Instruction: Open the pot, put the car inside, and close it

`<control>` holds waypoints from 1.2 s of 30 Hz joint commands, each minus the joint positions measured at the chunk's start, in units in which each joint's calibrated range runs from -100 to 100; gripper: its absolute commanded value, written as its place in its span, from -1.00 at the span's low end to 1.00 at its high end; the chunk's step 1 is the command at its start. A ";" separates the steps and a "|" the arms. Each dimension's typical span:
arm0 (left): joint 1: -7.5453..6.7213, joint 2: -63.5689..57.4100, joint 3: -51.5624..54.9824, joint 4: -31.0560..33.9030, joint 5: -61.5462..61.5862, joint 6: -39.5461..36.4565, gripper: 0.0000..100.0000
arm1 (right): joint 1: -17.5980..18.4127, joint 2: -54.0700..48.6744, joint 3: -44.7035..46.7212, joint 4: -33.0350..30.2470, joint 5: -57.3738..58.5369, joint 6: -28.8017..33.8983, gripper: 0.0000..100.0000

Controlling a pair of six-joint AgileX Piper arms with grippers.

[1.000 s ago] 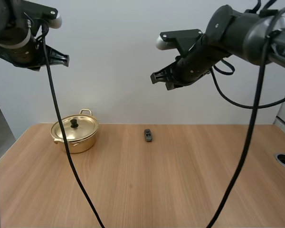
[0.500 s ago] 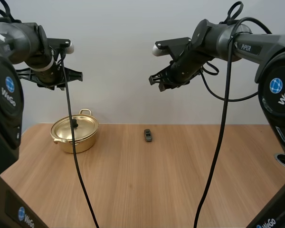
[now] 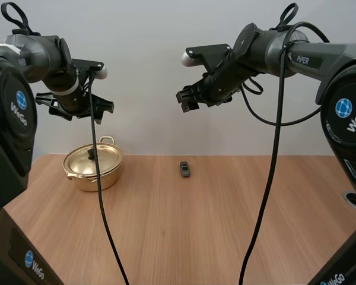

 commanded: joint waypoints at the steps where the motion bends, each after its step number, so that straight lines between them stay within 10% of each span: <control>1: 0.00 0.84 0.04 -0.02 -2.65 -0.68 1.00 | 0.01 0.09 -0.06 0.08 -0.04 -0.04 1.00; 36: 0.00 15.38 0.08 0.69 -1.40 -3.67 1.00 | 0.01 -0.04 -0.06 0.10 19.71 -2.25 1.00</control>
